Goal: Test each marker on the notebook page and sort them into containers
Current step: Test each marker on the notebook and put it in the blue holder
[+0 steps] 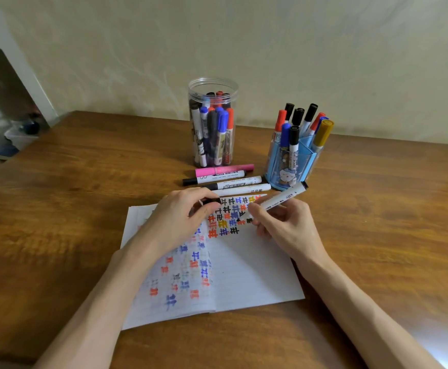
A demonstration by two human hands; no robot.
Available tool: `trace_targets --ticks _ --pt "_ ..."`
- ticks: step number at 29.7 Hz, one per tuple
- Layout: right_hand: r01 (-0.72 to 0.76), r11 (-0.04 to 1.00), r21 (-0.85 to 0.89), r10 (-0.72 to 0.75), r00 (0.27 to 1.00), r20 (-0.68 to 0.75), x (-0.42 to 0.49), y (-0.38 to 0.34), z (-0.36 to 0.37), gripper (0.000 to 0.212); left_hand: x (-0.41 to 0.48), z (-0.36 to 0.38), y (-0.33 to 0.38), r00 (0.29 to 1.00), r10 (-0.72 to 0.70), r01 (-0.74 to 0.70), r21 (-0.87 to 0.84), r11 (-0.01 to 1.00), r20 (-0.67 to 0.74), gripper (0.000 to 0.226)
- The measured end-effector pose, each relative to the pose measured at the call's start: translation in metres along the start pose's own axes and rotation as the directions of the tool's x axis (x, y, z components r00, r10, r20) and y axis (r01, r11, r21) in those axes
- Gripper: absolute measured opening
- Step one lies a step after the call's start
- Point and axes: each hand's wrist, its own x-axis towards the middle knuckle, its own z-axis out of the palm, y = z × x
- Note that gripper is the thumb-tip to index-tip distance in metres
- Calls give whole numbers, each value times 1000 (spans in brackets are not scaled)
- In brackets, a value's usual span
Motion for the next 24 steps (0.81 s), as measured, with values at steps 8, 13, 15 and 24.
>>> trace_targets --ticks 8,13,15,24 --pt "75 991 -113 -78 997 -22 2 6 2 9 -1 2 -4 1000 10 -11 39 999 14 29" --pt "81 984 -158 -87 996 -29 1 7 1 11 -1 4 -3 1000 27 -27 66 997 0 29" --pt "92 980 -178 -100 994 -33 0 7 1 12 -1 4 -2 1000 30 -29 73 997 -4 29" --pt "146 965 -219 -153 988 -14 -1 5 3 16 -1 5 -3 999 30 -30 83 996 -9 31"
